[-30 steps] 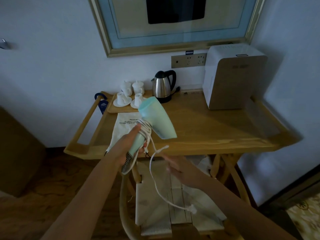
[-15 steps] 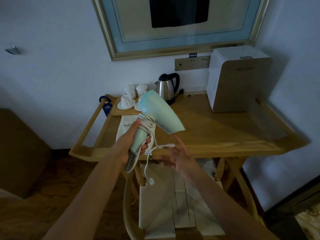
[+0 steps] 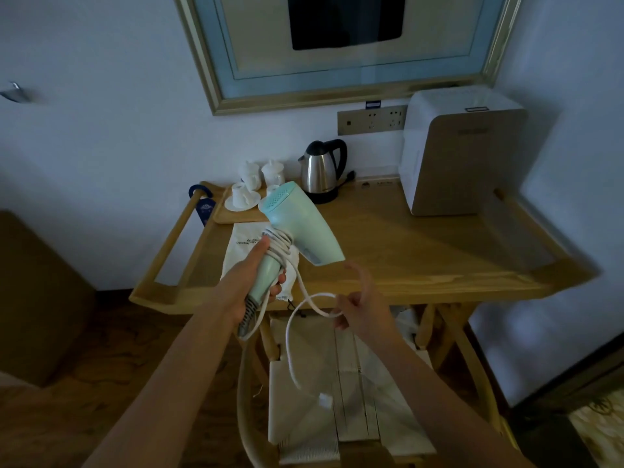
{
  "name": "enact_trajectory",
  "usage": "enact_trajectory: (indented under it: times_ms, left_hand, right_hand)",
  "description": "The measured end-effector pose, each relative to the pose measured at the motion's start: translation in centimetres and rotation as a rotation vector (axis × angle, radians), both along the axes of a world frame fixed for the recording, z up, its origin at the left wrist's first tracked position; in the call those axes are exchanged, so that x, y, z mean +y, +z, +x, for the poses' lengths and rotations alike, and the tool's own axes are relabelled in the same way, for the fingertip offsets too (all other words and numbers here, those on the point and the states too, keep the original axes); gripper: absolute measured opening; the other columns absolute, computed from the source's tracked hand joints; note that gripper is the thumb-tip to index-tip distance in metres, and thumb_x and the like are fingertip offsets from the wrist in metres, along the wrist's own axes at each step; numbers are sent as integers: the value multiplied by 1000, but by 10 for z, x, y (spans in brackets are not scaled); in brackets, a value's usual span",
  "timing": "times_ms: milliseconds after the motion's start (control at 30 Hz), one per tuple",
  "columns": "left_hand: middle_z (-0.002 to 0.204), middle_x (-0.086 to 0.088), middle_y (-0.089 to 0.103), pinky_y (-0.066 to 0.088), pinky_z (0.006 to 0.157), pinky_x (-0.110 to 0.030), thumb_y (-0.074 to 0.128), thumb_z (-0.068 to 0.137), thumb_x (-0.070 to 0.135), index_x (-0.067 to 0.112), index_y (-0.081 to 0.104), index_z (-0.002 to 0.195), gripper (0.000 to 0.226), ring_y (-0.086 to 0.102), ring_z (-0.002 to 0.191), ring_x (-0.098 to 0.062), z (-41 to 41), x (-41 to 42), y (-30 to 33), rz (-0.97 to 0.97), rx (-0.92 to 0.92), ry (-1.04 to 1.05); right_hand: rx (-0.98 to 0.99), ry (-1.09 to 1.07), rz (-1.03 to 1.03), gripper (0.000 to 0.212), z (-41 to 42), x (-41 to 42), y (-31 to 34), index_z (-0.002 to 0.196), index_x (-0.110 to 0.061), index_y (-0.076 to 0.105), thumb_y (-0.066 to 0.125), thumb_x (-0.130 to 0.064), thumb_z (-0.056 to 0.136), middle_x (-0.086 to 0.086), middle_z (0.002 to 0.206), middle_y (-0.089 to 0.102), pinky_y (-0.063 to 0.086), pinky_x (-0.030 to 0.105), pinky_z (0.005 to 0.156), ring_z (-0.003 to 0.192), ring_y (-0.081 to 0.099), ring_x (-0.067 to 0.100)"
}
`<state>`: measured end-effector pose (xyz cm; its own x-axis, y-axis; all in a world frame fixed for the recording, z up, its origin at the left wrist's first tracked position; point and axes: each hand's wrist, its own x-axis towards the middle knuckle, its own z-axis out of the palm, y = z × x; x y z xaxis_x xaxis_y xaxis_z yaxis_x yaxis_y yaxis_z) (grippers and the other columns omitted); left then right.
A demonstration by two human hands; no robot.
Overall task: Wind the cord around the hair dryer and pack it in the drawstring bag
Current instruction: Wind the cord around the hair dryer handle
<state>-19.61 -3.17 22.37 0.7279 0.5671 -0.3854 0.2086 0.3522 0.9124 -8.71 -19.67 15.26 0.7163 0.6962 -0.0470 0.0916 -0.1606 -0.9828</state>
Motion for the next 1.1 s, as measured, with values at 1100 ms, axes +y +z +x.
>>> enact_trajectory:
  times_ms: [1100]
  left_hand:
    - [61, -8, 62, 44, 38, -18, 48, 88, 55, 9, 66, 84, 49, 52, 43, -12, -3, 11, 0, -17, -60, 13]
  right_hand:
    - [-78, -213, 37, 19, 54, -24, 6, 72, -20, 49, 64, -19, 83, 0, 67, 62, 45, 24, 56, 58, 60, 14]
